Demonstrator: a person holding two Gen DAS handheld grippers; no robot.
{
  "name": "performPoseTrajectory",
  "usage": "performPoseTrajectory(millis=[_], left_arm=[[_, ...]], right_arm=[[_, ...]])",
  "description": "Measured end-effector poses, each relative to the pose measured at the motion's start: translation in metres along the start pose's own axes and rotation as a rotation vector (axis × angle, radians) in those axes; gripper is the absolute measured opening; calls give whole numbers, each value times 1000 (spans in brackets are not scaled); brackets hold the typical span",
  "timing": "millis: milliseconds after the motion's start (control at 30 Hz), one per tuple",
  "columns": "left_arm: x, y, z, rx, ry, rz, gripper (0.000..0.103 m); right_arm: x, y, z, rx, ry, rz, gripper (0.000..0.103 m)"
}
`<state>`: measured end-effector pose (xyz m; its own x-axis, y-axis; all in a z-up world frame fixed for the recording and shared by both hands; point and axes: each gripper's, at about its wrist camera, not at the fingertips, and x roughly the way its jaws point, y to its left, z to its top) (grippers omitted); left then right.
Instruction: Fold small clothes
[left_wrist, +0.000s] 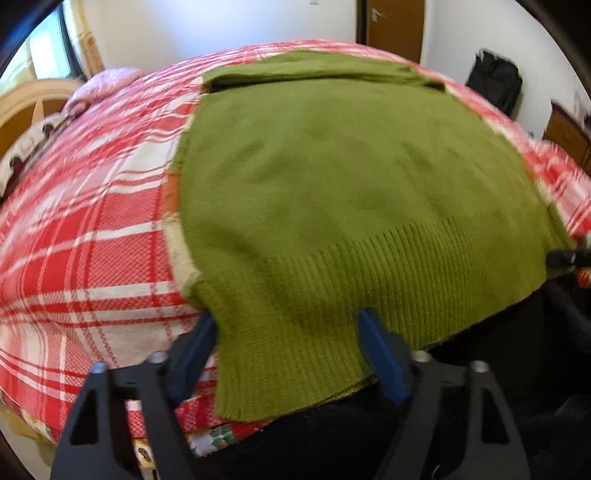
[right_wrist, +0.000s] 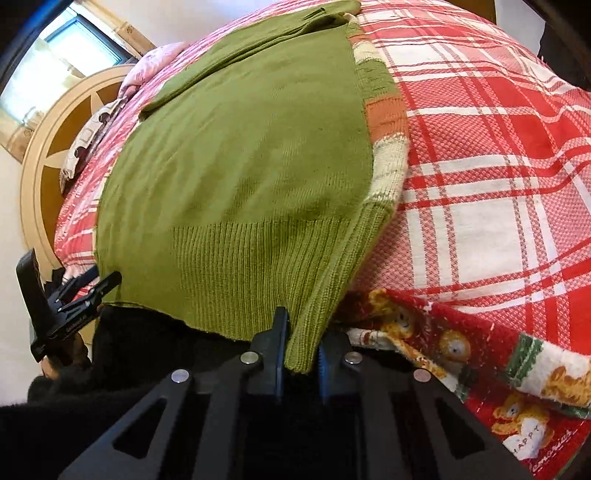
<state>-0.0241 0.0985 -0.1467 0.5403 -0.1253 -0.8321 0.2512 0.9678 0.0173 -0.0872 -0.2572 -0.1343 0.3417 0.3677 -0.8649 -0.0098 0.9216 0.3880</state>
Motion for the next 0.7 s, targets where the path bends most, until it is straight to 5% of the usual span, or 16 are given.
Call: performPoseTrajectory(millis=[167,233,333,467,567,633,700], left_arm=[[-8,33,-3,-151,-12,-105,28],[-8,43,-6,-198,-4,-151,28],[-4,47,-9,-228,9,-175,34],[7,43,-14,-232,82,-246,70],[8,36,-17,-208,91,-224,71],[7,36,-16,-210,80,-223,63],[5,38,-16,-230,62,-237,25]], right_arm=[[4,-3,-1,6,9,-10,14],[6,-6,-1,19,13,-2,14],[7,-11,0,43,17,23,14],[8,-13,0,60,20,54,14],[10,-14,0,62,20,63,14],[14,-14,0,51,25,64,14],[18,-10,0,32,38,60,14]])
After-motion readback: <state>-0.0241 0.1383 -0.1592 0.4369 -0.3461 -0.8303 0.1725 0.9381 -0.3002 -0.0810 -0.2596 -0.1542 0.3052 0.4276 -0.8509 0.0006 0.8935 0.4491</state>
